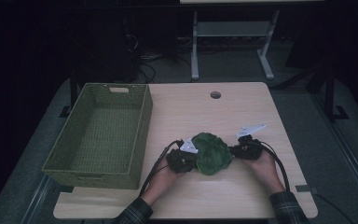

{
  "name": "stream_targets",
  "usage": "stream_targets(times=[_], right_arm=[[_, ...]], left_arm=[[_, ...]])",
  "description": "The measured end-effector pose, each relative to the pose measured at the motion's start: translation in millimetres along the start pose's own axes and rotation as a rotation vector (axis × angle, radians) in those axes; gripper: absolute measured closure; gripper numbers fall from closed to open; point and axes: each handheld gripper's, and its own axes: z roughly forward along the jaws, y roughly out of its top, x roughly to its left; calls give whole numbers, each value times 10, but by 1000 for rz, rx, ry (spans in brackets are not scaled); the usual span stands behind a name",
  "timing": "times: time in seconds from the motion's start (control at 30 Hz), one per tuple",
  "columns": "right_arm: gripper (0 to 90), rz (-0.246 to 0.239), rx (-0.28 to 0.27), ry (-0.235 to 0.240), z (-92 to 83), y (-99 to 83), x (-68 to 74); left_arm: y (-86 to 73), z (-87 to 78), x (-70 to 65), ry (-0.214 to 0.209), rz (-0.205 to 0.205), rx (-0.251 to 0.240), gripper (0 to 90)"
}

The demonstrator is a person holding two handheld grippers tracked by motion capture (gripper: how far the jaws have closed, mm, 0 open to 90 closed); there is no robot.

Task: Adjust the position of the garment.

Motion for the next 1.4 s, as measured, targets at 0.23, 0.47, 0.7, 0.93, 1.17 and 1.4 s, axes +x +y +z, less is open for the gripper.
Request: stream_targets(times=[0.23,0.47,0.7,0.93,1.17,1.4], right_arm=[[900,-20,17,44,-97,-90,236],[900,-61,50,78,-118,-228,488],[899,-78,60,86,-172,-332,650],[842,-45,-22,-5,-383,-435,563],[510,1,-76,-170,-515,-581,376],[271,73,-63,-273,-521,-667,170]], left_arm=[[-33,-46,101,2,-11,-22,899],[-35,-48,171,3,-19,-42,899],[-26,-37,232,18,-25,-58,899],[-42,-148,259,28,-34,-71,899],[-30,-345,255,39,-42,-78,865],[59,-512,223,53,-34,-95,827]])
